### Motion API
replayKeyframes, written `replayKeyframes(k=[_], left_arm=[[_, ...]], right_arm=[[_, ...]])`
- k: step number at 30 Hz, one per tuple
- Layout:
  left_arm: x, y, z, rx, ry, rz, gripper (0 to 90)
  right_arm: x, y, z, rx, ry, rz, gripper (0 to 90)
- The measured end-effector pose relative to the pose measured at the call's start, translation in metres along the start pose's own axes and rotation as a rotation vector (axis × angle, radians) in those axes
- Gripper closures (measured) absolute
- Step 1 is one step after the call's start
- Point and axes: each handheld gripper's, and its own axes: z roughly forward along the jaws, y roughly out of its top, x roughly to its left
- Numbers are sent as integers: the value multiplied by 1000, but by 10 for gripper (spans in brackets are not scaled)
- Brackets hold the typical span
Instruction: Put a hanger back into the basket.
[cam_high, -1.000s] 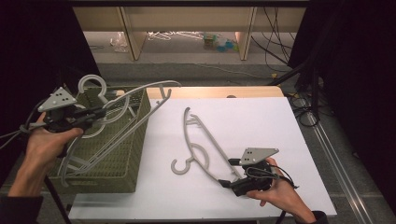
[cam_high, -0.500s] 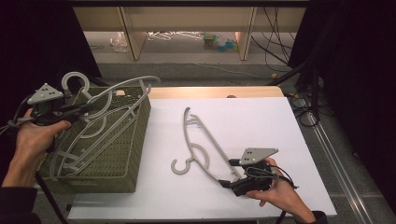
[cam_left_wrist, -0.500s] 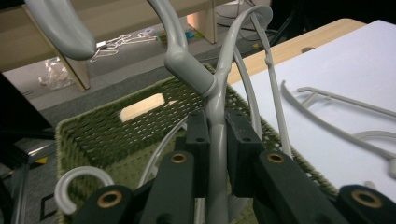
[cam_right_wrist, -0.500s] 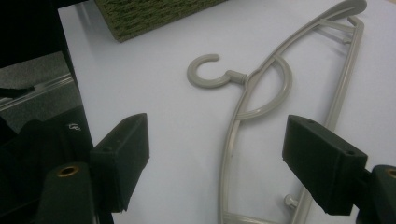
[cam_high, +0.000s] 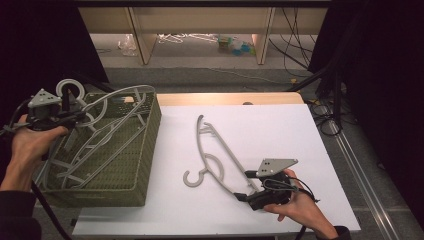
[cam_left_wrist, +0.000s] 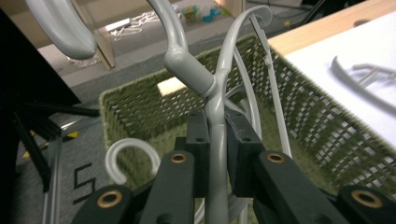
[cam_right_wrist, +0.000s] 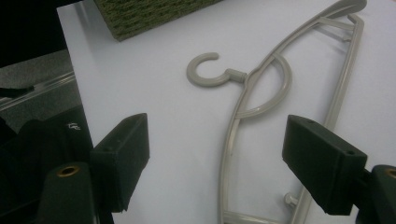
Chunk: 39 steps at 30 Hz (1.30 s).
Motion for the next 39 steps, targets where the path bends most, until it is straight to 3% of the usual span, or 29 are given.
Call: replayKeyframes(k=[5,6,10,19,23,30,33,35,39], left_arm=[[6,-5,2,13,5,-9,804],[8,-6,2,39,9,16,804],[11,-8,5,76,2,27,804],[8,-8,23,124,-3,71,804],[2,-8,34,152,-25,97,803],[3,-16,54,181,-25,60,803],[0,-19,60,197,-10,73,802],[-2,-23,63,223,0,113,803],[1,-35,67,244,-15,94,802]], right_arm=[[-1,-1,0,2,-2,6,242],[-1,-1,1,3,-2,6,243],[-1,-1,2,6,0,4,244],[-2,-1,2,2,-1,3,244],[-2,-1,3,6,2,10,244],[-2,-2,3,5,2,11,244],[-3,-2,3,7,3,13,244],[-3,-2,4,4,0,14,244],[-3,-3,4,7,2,13,244]])
